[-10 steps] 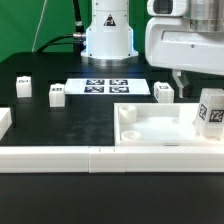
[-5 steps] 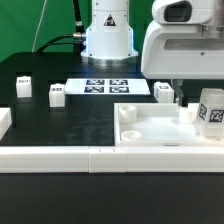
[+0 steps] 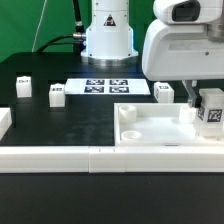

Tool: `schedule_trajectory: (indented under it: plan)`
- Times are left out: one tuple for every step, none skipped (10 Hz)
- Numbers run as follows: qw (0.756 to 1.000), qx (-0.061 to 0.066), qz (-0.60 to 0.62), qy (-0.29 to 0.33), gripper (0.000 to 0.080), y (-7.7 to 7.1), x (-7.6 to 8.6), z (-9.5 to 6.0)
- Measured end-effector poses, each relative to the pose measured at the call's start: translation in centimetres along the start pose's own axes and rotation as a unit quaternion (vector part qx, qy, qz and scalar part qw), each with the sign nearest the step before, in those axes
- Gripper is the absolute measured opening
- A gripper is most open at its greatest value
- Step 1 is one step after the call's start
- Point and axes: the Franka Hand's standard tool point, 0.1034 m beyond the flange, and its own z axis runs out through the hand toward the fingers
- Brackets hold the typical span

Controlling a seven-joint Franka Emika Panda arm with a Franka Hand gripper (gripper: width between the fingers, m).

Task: Assemble one leg

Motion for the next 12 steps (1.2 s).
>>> schedule_trajectory:
  plan:
    - [1.000, 0.000, 0.000, 0.000, 0.0288, 0.00, 0.00, 0.00]
    - [1.000, 0.000, 0.000, 0.000, 0.0290, 0.00, 0.00, 0.00]
    - [1.000, 0.000, 0.016, 0.000, 0.0290, -0.01, 0.00, 0.00]
    - [0.999, 0.002, 0.037, 0.001, 0.0290, -0.07, -0.01, 0.03]
    - [0.991, 0.002, 0.130, 0.010, 0.0290, 0.02, -0.06, 0.10]
    - [0.985, 0.006, 0.169, 0.016, 0.0290, 0.05, -0.13, 0.11]
    - [0.970, 0.009, 0.241, 0.018, 0.0290, 0.12, -0.14, 0.14]
    - [0.955, 0.010, 0.297, 0.019, 0.0291, 0.12, -0.11, 0.14]
    - [0.940, 0.010, 0.341, 0.019, 0.0291, 0.12, -0.12, 0.15]
    - [0.913, 0.010, 0.408, 0.020, 0.0291, 0.13, -0.14, 0.18]
    - [0.885, 0.009, 0.465, 0.022, 0.0291, 0.06, -0.18, 0.19]
    - [0.863, 0.007, 0.504, 0.024, 0.0291, -0.11, -0.25, 0.19]
